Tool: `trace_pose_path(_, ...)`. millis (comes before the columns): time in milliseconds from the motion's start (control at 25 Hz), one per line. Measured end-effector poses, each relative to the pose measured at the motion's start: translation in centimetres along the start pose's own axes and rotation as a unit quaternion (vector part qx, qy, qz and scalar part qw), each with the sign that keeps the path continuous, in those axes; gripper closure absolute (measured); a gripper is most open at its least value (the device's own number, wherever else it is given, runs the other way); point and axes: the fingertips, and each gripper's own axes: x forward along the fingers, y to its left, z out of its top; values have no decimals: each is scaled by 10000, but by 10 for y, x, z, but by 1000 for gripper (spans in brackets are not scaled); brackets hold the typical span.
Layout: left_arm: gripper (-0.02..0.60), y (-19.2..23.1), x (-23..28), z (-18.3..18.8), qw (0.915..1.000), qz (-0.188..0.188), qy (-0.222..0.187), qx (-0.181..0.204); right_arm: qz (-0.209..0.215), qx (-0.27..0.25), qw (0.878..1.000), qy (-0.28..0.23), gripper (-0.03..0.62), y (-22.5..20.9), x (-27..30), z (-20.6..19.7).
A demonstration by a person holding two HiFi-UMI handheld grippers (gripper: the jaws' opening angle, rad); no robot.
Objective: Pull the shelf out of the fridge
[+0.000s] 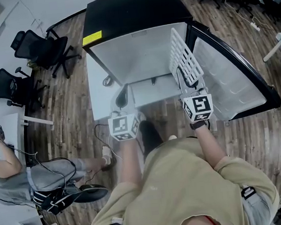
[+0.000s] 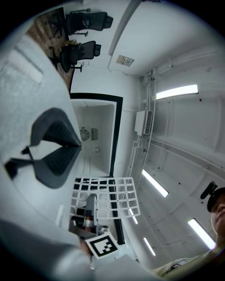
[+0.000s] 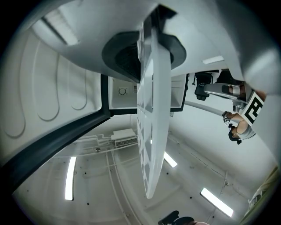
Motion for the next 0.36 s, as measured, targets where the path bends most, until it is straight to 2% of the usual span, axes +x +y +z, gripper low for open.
trace_pose_path(360,580,-7,6,0,10000,-75,20,-46,46,-32,9999,-111,566,-1,-1,11)
